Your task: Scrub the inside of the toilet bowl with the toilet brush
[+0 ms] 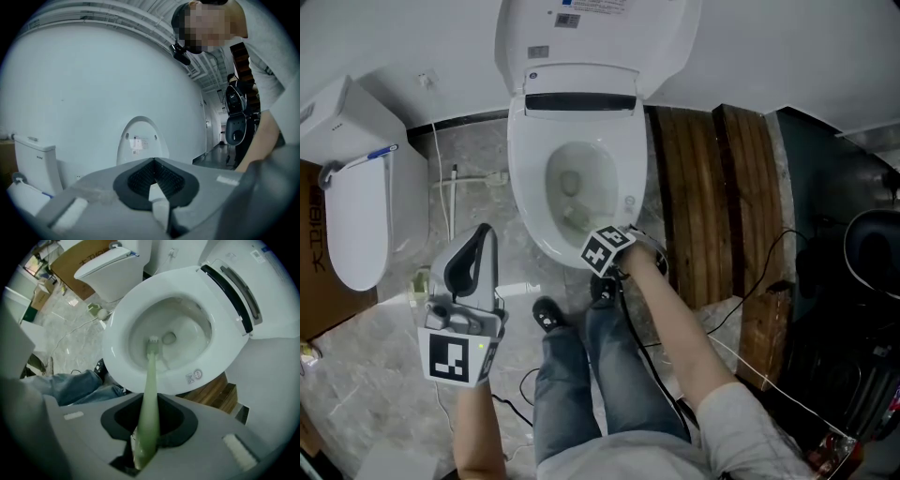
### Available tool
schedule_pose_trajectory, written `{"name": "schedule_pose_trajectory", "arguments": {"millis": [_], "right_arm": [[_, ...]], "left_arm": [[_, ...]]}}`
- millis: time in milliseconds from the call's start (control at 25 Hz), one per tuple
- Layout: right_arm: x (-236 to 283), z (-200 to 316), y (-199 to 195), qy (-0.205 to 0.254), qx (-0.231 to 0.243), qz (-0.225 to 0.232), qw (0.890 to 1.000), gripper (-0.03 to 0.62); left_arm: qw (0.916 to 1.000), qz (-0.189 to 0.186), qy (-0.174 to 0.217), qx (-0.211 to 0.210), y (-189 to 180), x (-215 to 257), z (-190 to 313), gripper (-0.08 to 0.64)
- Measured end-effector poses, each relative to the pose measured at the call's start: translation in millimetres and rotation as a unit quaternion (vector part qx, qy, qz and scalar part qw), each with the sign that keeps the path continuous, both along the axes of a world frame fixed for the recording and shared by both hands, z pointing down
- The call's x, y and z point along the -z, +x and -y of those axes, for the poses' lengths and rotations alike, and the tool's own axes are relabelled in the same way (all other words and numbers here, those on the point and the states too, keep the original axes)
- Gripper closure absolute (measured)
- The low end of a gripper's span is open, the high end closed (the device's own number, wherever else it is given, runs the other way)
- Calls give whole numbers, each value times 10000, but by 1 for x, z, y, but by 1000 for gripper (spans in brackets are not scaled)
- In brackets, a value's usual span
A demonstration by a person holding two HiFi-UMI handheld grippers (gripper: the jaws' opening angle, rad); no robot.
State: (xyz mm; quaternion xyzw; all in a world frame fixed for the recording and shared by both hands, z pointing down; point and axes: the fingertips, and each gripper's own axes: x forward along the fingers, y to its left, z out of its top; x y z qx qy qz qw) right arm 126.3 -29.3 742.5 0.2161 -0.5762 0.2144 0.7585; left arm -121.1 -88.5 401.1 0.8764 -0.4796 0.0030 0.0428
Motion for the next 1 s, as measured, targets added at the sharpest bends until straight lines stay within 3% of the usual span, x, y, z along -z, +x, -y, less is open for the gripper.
{"name": "schedule_pose_trajectory", "arguments": {"millis": [320, 720, 1000], "right_arm": [[-1, -12, -16, -271, -1131, 756, 9903, 508], [-3, -23, -30, -389, -2519, 1454, 9560, 508], [-8, -19, -43, -379, -3076, 1766, 9342, 508]], "left_arm": [[9996, 186, -195, 88, -8, -9, 0, 560], [9998, 127, -156, 1, -4, -10, -1, 560], [9998, 122, -186, 2, -6, -13, 2, 560]]}}
